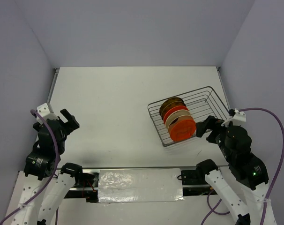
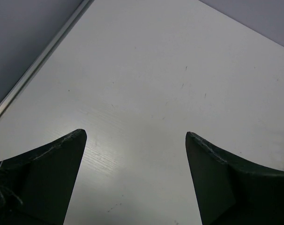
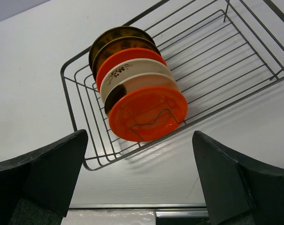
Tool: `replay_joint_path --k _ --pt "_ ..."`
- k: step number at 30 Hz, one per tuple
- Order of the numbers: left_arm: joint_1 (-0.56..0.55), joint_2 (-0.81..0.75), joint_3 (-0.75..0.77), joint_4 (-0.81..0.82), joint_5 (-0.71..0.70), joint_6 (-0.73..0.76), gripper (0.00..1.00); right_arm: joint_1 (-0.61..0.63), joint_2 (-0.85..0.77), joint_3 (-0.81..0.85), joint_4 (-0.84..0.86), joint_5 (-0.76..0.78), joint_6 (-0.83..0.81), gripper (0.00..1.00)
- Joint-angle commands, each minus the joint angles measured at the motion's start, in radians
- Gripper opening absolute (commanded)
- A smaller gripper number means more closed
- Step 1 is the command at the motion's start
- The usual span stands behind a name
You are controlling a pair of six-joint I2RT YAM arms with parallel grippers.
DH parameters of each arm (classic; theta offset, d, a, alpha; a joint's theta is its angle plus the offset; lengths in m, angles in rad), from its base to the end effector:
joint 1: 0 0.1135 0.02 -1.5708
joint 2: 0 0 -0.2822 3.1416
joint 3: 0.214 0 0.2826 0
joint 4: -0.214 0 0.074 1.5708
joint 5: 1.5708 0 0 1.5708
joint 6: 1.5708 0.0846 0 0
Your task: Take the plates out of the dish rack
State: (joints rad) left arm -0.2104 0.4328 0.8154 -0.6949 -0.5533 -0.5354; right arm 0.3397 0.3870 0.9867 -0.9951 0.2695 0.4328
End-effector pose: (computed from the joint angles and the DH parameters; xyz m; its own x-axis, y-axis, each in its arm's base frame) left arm 0.1428 0.0150 0.3458 -0.0996 -0.4226 -0.9008 -0.4211 0.8382 -0.3466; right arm 0.0983 0.0109 0.3655 -0.3672 0.2990 -0.8808 0.0711 0.9532 0.2940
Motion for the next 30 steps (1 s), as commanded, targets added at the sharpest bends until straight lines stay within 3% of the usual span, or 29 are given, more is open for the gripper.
replay_joint_path --k 1,5,9,13,16,21,30 --pt "-0.003 0.017 0.014 0.017 -0.020 -0.021 0.99 -0.004 0.009 0.004 -0.008 0.029 0.040 1.00" --pt "-0.004 0.062 0.018 0.003 -0.031 -0.035 1.00 -0.004 -0.045 -0.017 0.045 0.053 0.134 1.00" --pt "-0.004 0.118 0.031 -0.009 -0.033 -0.035 1.00 -0.004 -0.097 -0.081 0.145 -0.030 0.293 1.00" --pt "-0.003 0.146 0.036 -0.015 -0.031 -0.035 0.99 -0.004 -0.024 -0.125 0.144 -0.029 0.502 1.00" --pt "-0.004 0.135 0.031 -0.008 -0.020 -0.029 0.99 -0.004 0.117 -0.175 0.159 -0.036 0.640 1.00" --pt "-0.014 0.115 0.027 -0.002 -0.016 -0.026 0.99 -0.001 0.179 -0.293 0.213 0.025 0.840 1.00" --pt "-0.052 0.136 0.022 0.009 0.012 -0.012 0.99 0.001 0.289 -0.333 0.342 0.074 0.902 0.87"
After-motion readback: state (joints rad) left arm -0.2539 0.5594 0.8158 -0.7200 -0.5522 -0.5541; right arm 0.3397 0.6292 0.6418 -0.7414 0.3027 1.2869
